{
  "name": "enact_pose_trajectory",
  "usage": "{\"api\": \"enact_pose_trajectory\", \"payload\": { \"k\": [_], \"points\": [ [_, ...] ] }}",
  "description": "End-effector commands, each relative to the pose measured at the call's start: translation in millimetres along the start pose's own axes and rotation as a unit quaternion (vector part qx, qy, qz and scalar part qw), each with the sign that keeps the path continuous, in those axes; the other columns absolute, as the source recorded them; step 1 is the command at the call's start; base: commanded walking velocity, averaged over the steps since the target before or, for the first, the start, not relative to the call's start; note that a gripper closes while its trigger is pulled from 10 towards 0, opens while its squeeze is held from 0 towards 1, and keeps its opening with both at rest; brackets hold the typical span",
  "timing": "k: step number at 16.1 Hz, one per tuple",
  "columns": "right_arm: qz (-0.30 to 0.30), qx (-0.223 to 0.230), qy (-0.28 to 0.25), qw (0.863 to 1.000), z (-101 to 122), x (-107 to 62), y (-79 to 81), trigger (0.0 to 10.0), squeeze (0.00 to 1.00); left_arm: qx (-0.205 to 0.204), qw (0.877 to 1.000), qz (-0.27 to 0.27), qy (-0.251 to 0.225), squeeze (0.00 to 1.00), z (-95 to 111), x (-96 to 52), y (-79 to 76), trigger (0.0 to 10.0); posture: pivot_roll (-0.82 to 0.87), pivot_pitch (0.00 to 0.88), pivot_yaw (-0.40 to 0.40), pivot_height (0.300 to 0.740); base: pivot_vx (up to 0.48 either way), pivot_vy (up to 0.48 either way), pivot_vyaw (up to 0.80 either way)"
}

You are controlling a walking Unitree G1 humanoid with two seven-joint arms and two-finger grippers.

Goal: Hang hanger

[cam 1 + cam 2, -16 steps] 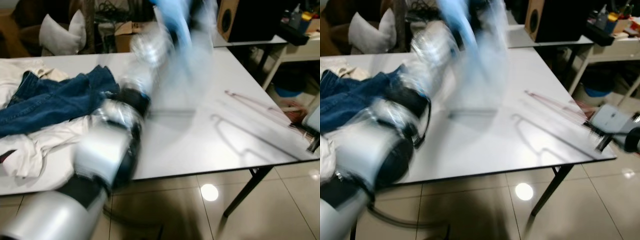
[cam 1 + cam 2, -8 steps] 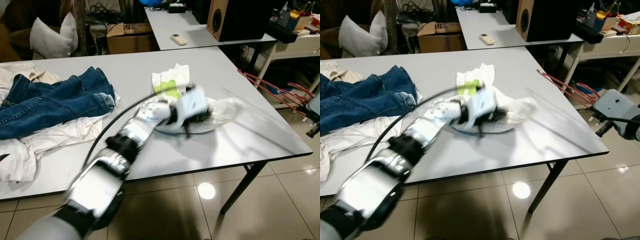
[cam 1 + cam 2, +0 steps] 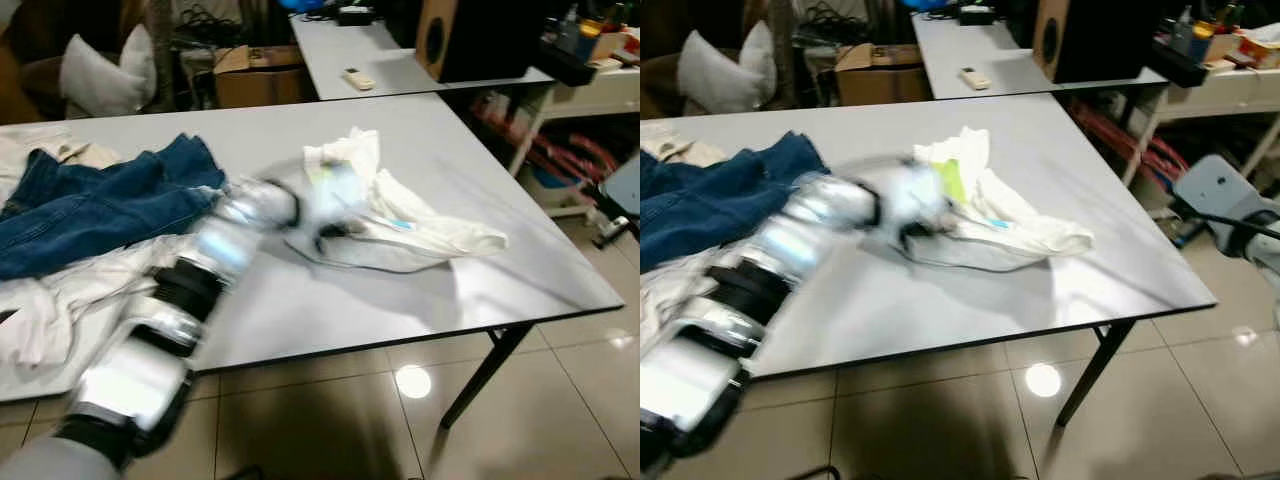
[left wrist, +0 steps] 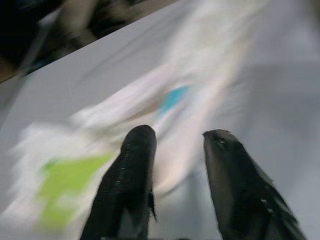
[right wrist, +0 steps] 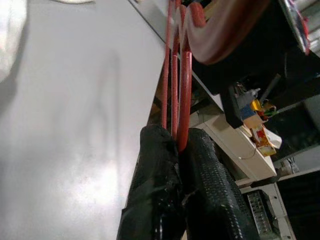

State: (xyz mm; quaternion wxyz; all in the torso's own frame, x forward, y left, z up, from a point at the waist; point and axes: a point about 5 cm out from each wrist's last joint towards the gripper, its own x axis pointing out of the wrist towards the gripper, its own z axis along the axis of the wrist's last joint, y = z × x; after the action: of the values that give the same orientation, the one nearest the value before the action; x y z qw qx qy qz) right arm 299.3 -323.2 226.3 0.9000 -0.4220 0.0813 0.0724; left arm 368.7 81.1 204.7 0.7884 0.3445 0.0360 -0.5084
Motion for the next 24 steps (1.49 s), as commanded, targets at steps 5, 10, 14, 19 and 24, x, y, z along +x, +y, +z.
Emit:
{"api": "enact_pose_trajectory", "payload": {
  "k": [5, 10, 14, 19, 24],
  "points": [
    [-0.059, 0.124, -0.052, 0.989, 21, 5.5, 23.2, 10.0, 0.00, -0.210, 0.955, 0.101, 0.183, 0.00, -87, -28.0, -29.5, 10.0, -0.18, 0.000, 0.065, 0.740, 0.000, 0.000, 0.00],
    [-0.054, 0.134, -0.067, 0.987, 35, 8.7, 28.3, 10.0, 0.00, -0.249, 0.955, 0.147, 0.067, 0.00, -66, 25.9, -40.3, 10.0, -0.19, 0.000, 0.045, 0.740, 0.000, 0.000, 0.00],
    [-0.061, 0.131, -0.073, 0.987, 41, 7.9, 24.6, 10.0, 0.00, -0.249, 0.958, 0.133, 0.055, 0.00, -48, 55.2, -46.2, 10.0, -0.21, 0.000, 0.044, 0.740, 0.000, 0.000, 0.00],
    [-0.093, 0.137, -0.092, 0.982, 47, -1.9, 13.1, 10.0, 0.00, -0.232, 0.966, 0.117, 0.010, 0.00, -41, 59.8, -47.8, 10.0, -0.23, 0.000, 0.062, 0.740, 0.000, 0.000, 0.00],
    [-0.125, 0.200, -0.151, 0.960, 73, -12.4, 3.2, 10.0, 0.00, -0.308, 0.927, 0.127, -0.172, 0.00, -25, -4.4, -7.7, 10.0, -0.19, 0.000, 0.043, 0.740, 0.000, 0.000, 0.00]
  ]
}}
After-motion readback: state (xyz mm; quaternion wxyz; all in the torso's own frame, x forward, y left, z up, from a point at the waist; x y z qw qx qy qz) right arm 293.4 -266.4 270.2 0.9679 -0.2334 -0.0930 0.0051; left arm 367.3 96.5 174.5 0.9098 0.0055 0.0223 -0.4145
